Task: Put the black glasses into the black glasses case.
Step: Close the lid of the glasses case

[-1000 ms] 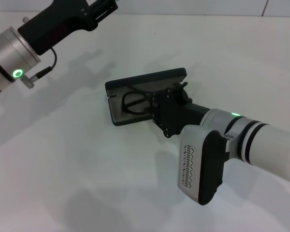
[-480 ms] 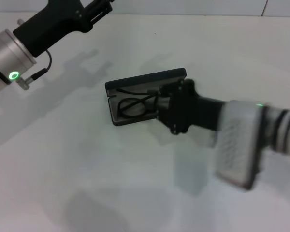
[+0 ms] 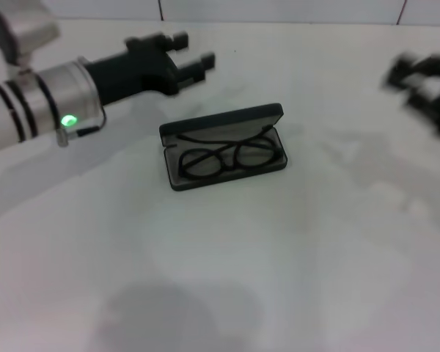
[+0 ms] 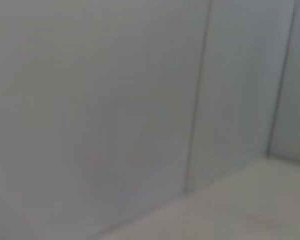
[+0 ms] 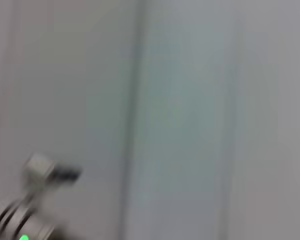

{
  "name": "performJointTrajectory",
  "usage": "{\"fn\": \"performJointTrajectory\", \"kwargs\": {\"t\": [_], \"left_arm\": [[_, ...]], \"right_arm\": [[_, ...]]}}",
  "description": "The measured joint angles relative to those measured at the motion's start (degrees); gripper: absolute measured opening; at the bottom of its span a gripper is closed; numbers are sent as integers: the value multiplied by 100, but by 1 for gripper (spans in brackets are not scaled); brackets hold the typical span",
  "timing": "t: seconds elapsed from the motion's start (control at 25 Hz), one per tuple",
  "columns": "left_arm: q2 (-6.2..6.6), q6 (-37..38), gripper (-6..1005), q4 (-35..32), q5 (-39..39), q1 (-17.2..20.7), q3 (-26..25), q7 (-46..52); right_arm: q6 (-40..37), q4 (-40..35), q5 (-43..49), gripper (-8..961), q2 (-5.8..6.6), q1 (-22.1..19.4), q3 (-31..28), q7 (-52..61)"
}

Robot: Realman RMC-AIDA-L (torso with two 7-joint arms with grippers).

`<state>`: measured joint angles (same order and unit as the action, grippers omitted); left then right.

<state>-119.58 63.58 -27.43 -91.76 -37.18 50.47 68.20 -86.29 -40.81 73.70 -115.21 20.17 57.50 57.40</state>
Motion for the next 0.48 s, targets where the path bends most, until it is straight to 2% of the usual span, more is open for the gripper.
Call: {"fn": "performJointTrajectory", "kwargs": {"t": [0.12, 0.48], "left_arm": [[-18, -100, 622, 13, -323, -125, 280, 18], [-31, -792, 622, -36, -296, -201, 1528, 169]], "right_arm": [[-465, 652, -70, 223, 43, 95, -817, -102], [-517, 714, -56, 232, 6, 57, -830, -143]]}}
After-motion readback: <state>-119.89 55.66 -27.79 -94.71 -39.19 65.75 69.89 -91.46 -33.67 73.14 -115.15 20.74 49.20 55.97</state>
